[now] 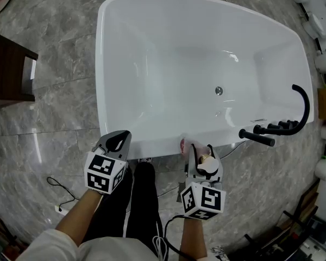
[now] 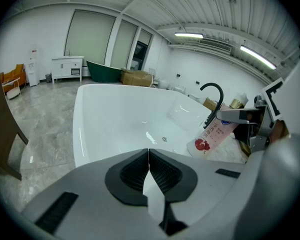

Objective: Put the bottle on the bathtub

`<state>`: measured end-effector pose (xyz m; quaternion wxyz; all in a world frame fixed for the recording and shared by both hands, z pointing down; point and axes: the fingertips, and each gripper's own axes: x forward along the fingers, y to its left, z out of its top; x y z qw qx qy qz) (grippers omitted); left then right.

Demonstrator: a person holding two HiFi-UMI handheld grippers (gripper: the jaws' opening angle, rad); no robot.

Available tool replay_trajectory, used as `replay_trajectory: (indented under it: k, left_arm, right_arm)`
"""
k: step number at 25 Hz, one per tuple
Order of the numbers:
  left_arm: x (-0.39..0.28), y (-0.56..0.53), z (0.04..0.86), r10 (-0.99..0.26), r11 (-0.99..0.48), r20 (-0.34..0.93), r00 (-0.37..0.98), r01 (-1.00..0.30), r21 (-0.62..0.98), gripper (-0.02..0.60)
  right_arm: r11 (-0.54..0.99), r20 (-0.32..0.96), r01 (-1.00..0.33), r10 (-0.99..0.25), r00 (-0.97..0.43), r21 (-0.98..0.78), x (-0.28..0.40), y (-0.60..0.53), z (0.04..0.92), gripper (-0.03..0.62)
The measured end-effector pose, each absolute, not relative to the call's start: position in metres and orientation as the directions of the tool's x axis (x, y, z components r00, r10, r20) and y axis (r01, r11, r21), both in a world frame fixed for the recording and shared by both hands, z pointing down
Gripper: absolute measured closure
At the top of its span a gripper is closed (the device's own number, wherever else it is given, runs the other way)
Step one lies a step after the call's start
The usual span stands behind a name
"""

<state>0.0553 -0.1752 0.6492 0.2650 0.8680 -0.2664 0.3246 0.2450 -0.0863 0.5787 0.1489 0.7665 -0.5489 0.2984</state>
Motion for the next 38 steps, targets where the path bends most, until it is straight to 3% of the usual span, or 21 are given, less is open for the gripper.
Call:
replay_trajectory:
  k: [38]
  left_arm:
    - [0.05,-0.17,0.652,-0.293,-0.706,0.708,0.643,-0.645,0.294,0.565]
  right_arm:
    - [-0.342,0.622,-0.939,-0.745,0.243,-0.043,0.239,-0.097,0.582,0.346]
